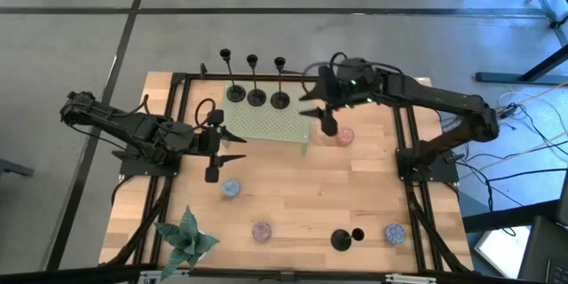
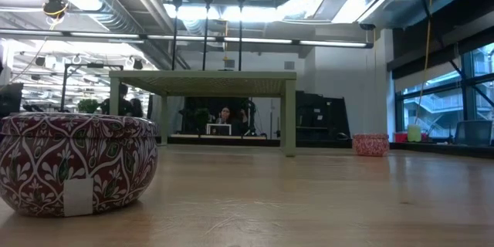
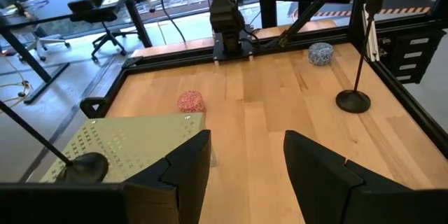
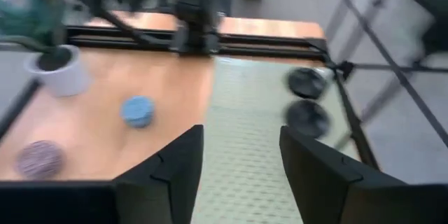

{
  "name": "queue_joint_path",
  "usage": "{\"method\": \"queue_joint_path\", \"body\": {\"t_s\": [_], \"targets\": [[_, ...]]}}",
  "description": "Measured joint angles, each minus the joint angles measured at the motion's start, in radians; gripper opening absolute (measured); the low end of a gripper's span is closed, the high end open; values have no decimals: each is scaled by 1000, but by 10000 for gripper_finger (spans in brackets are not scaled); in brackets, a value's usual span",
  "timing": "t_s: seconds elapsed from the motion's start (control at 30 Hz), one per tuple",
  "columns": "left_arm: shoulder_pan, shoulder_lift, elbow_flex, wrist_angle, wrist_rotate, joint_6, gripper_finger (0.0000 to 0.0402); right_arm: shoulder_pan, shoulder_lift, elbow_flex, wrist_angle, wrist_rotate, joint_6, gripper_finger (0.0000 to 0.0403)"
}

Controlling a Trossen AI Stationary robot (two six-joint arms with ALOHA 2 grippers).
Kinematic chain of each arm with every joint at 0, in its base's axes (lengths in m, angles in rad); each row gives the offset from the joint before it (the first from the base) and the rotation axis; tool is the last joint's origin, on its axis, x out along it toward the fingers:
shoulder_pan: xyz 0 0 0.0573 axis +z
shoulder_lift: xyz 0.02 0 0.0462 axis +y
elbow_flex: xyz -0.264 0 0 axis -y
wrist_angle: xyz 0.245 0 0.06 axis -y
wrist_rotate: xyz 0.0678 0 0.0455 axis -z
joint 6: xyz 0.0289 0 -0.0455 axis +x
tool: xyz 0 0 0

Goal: Pick & Place candle stick holders
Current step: Put the black candle holder on the shelf aligned with the other black candle holders

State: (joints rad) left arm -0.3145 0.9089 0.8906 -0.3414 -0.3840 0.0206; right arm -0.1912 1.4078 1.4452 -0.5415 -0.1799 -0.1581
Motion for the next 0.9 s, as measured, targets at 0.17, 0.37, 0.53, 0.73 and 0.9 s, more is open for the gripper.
{"method": "queue_joint_path", "body": {"t_s": [0.17,0.37,0.53,0.73,0.9], "targets": [[0,0,0,0,0,-7,178,95,-110,0,-105,0,-6,194],[0,0,0,14,-18,-18,178,206,-258,-19,-359,-86,48,188],[0,0,0,49,-27,-15,178,286,-390,-182,-363,-205,153,191],[0,0,0,92,-27,-8,178,352,-562,-490,-225,-209,296,191],[0,0,0,113,-27,-8,178,420,-632,-722,-51,-241,438,191]]}}
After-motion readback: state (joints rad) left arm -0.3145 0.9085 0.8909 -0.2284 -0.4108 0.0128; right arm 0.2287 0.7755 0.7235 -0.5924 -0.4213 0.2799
